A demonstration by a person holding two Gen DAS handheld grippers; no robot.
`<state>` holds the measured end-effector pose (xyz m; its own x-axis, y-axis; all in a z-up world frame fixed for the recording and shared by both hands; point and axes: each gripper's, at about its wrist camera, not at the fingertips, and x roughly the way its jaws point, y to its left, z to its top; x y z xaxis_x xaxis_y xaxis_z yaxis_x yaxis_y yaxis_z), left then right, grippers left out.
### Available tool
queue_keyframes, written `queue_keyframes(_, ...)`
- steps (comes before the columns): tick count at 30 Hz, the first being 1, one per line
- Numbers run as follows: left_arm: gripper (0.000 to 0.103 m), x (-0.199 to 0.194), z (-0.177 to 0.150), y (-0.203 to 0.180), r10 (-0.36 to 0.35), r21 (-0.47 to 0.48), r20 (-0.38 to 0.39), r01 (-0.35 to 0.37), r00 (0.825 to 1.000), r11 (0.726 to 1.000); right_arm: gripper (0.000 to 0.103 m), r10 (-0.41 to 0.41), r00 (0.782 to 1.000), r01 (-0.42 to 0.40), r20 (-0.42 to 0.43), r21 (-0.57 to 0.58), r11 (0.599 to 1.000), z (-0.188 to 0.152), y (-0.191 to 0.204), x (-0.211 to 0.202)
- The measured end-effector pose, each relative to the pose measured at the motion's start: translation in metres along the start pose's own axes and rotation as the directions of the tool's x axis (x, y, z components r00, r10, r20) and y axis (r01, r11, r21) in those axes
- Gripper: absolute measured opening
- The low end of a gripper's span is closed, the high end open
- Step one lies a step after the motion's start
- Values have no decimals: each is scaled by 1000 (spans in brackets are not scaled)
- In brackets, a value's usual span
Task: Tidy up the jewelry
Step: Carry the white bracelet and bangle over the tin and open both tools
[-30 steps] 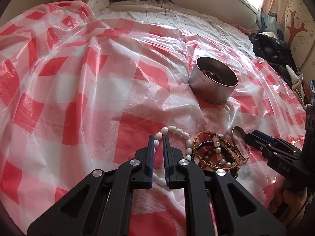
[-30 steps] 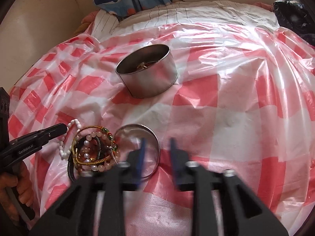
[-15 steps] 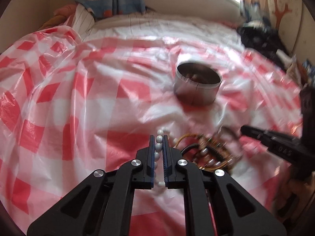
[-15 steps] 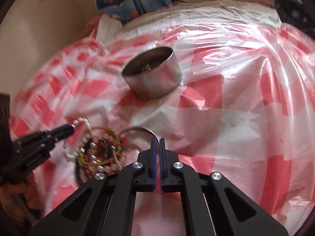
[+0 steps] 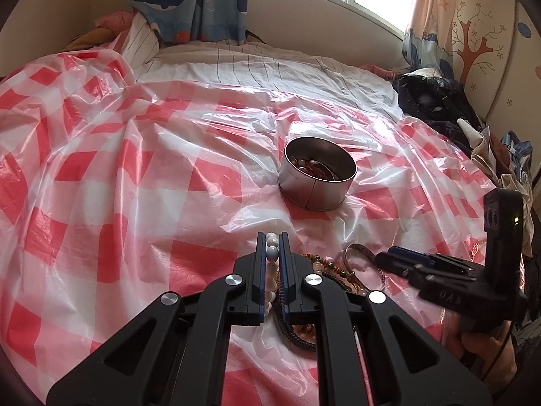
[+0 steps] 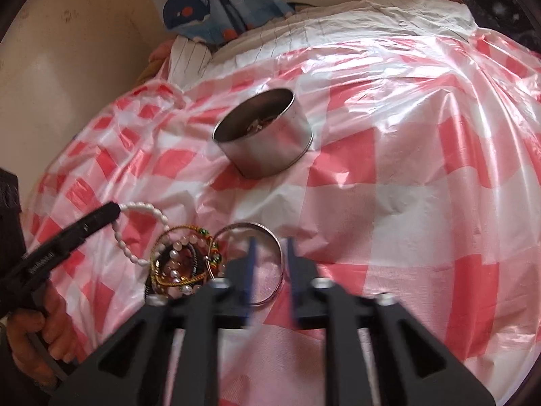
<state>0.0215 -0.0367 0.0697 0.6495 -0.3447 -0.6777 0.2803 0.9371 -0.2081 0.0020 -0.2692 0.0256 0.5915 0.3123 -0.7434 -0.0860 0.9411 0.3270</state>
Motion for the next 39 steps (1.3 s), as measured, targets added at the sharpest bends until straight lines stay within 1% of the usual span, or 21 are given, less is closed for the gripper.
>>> queue_keyframes(2,6,1,-1,-1,-1,4,-5,1,1000,1000,43,-62,997,60,-36,-59,996,-2,7,12)
queue_keyframes(3,6,2,-1,-1,1,6,-7,0,1000,1000,39,-109,993,103,-47,-102,989,-4,13,19)
queue_keyframes(4,6,2,0,-1,1,6,-7,-1,1000,1000,34,-126,991,119,-45,-127,985,-5,16,20)
queue_keyframes(5,6,2,0,-1,-1,5,-7,1,1000,1000,14,-132,990,125,-43,-143,982,-6,19,21)
queue_keyframes(6,6,2,0,-1,-2,5,-6,2,1000,1000,7,-130,991,124,-33,-148,981,-6,19,19)
queue_keyframes(7,6,0,-1,-2,-6,7,-3,6,1000,1000,5,-118,993,113,-26,-137,984,-6,17,16)
queue_keyframes(9,6,-1,0,-4,-12,11,7,12,1000,1000,4,-55,998,55,-4,-73,996,-5,8,8)
queue_keyframes(10,6,-3,0,-5,-14,14,12,14,1000,1000,4,-6,1000,6,14,-30,1000,-4,2,1)
queue_keyframes(11,6,-3,0,-6,-18,15,18,18,1000,1000,4,22,999,-22,30,-4,1000,-3,-2,-3)
queue_keyframes(15,6,-7,2,-9,-26,22,42,25,999,999,4,126,989,-133,77,81,988,2,-11,-13)
queue_keyframes(17,6,-9,3,-12,-31,27,54,29,998,999,4,165,983,-174,83,113,978,4,-14,-14)
queue_keyframes(24,6,-19,7,-12,-62,15,97,61,993,998,4,204,971,-219,125,129,967,7,-14,-23)
queue_keyframes(28,6,-23,10,-17,-81,15,120,80,989,997,4,244,958,-265,149,149,952,9,-17,-28)
queue_keyframes(31,6,-26,14,-27,-87,37,135,83,987,996,4,273,947,-300,168,171,938,11,-20,-30)
queue_keyframes(34,6,-25,18,-35,-81,54,138,74,987,996,4,276,943,-308,188,175,935,14,-21,-34)
queue_keyframes(39,6,-20,27,-38,-82,43,139,77,987,996,4,269,940,-308,207,188,933,23,-24,-36)
